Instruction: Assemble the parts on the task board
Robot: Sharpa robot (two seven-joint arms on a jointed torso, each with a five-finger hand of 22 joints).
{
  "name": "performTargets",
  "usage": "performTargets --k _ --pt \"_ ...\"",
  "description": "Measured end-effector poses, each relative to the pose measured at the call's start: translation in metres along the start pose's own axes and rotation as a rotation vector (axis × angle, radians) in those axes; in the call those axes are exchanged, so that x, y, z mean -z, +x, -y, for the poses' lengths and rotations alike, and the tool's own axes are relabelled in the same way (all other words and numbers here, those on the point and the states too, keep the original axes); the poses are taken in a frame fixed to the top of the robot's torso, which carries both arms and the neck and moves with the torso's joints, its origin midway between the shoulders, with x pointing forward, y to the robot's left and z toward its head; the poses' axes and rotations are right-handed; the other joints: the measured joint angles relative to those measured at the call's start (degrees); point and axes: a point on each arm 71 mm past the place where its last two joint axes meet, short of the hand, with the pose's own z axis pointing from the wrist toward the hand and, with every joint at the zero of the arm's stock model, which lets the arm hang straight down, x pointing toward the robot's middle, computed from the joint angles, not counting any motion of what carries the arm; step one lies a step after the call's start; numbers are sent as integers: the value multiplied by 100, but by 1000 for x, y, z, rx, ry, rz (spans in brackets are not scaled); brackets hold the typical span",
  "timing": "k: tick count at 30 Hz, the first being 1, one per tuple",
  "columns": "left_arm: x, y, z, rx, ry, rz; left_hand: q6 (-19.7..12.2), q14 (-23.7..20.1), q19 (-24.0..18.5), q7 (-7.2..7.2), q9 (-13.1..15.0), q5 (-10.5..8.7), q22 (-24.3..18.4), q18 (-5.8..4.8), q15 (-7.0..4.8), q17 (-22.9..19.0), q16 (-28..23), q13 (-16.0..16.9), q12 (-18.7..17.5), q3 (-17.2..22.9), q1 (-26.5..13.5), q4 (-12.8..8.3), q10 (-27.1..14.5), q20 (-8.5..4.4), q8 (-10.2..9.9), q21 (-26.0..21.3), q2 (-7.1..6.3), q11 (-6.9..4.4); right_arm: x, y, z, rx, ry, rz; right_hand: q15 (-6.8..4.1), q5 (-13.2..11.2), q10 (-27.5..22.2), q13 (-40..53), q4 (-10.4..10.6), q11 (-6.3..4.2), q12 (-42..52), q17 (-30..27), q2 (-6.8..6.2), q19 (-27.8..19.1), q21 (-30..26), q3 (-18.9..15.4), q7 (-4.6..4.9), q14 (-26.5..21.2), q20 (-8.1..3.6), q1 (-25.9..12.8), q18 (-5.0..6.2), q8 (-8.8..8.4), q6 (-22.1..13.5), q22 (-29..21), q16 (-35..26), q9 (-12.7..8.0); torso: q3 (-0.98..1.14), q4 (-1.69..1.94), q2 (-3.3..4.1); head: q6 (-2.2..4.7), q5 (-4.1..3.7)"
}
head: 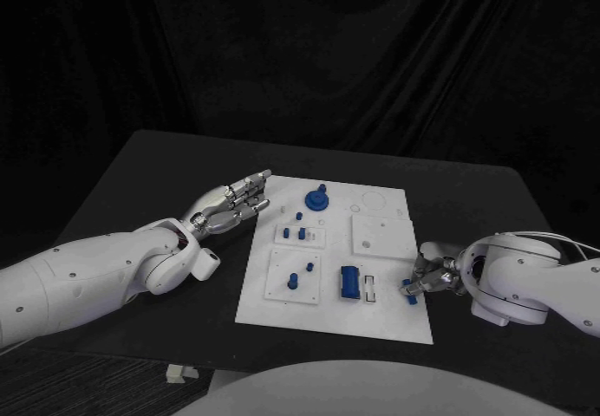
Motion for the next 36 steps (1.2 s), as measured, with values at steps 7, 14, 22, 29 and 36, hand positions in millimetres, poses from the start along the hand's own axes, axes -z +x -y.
performTargets --k 7,14,22,29,36 --pt "0 0 0 1 0 0 0 0 0 0 0 23 0 0 0 1 0 0 0 0 0 0 0 0 0 0 0 0 1 -1 -3 -25 -30 35 10 156 -21 0 -25 21 0 0 -64 8 -13 118 30 -9 8 -64 0 -422 -28 -1 0 -5 0 -1 0 0 8" --pt "1 0 0 1 0 0 0 0 0 0 0 23 -1 0 0 2 0 1 0 6 0 -6 11 0 0 0 0 11 4 -2 -4 -70 -51 61 15 242 -21 -1 -255 21 0 0 -144 7 -12 458 5 -5 7 -150 0 -357 57 -1 0 -1466 -1 -1 1 0 27" --pt "1 0 0 2 -1 -1 21 0 0 21 -1 23 -1 0 0 3 0 4 0 16 0 -16 19 0 0 0 0 20 8 3 -6 -163 -62 34 24 86 -31 -1 -803 31 0 0 -123 7 -12 1052 -17 -14 7 -292 -1 -344 57 -2 0 -1512 -3 8 0 0 32" --pt "0 1 0 2 -1 -2 21 0 0 21 -1 22 -1 0 0 0 0 4 0 16 0 -16 20 0 0 0 0 19 8 8 -11 -268 -56 -29 25 58 -32 -1 -846 31 0 0 -122 7 -12 1096 -46 -14 7 -338 -1 -319 86 -2 0 -1511 -5 9 -1 0 41" --pt "-1 2 0 2 -1 -3 21 0 0 21 -1 22 -2 0 0 -2 0 3 0 16 0 -15 19 0 0 0 0 19 6 12 -14 -362 -40 -92 25 12 -32 -2 -817 32 0 0 -62 7 11 1126 -46 -15 7 -400 -1 -319 86 -2 0 -1508 -6 5 -4 0 47"
